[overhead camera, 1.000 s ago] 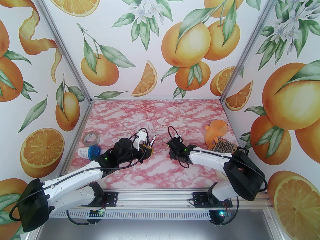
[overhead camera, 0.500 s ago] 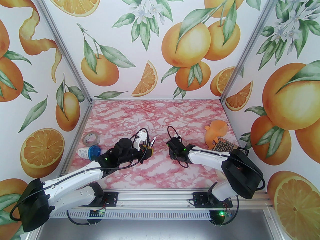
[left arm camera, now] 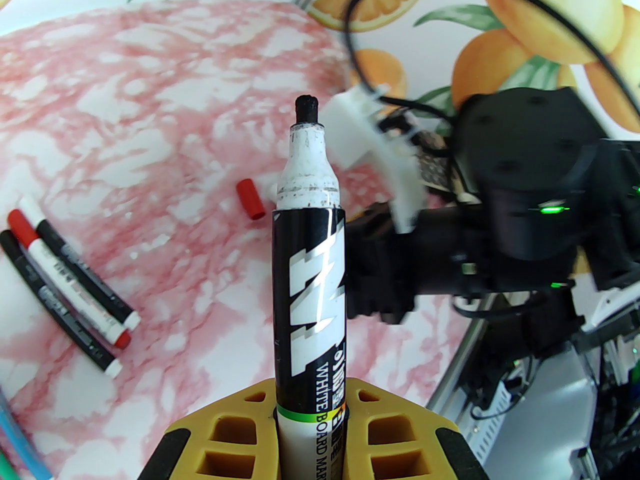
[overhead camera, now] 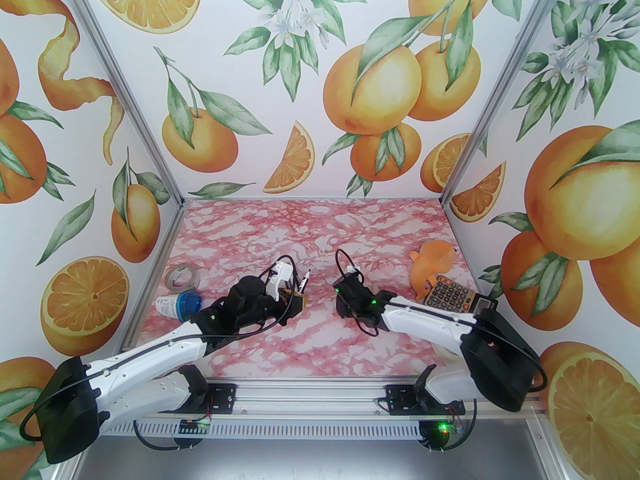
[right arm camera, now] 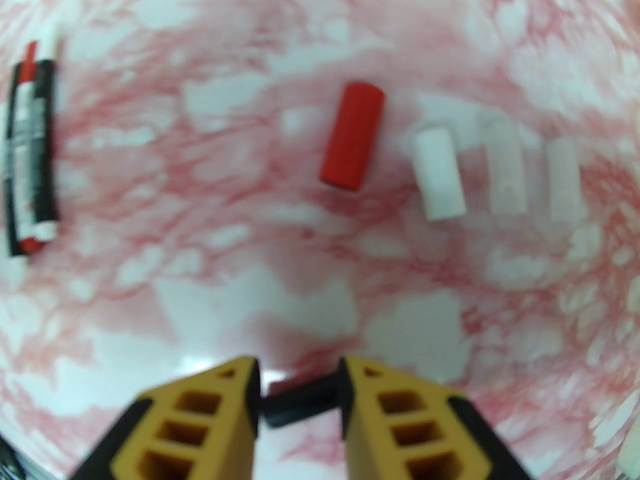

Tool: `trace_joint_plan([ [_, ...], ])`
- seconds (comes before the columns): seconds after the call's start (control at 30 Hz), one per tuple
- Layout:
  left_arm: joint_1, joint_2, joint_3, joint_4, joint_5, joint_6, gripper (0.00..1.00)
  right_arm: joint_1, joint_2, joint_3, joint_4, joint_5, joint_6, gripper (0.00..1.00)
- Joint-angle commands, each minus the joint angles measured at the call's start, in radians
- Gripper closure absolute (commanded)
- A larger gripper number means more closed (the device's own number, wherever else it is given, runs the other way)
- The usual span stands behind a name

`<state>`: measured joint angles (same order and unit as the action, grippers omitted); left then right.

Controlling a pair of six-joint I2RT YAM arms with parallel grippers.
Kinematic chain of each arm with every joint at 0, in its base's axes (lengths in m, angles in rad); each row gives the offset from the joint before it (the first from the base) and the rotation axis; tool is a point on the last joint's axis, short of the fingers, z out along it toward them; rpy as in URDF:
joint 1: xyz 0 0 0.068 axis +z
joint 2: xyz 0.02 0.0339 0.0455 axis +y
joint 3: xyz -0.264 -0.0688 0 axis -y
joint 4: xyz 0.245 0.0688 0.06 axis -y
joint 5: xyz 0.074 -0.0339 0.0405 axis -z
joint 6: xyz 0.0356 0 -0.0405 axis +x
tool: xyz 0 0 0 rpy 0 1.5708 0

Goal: Open the pen caps

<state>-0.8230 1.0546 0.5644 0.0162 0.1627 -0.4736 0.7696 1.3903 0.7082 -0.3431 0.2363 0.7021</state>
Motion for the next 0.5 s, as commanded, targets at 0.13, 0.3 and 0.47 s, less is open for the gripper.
trace_joint_plan([
  [0.13,0.002,0.029,0.055,-0.230,-0.174,-0.009,1.00,0.008,-0.116,-0.048,0.001,-0.055,-0.011,0.63],
  [0.3,0.009,0.082,0.100,-0.354,-0.295,-0.060,1.00,0.008,-0.170,-0.069,0.024,-0.116,-0.003,0.60],
  [0.47,0.012,0.175,0.134,-0.405,-0.376,-0.128,1.00,0.009,-0.171,-0.071,0.053,-0.229,-0.046,0.52],
])
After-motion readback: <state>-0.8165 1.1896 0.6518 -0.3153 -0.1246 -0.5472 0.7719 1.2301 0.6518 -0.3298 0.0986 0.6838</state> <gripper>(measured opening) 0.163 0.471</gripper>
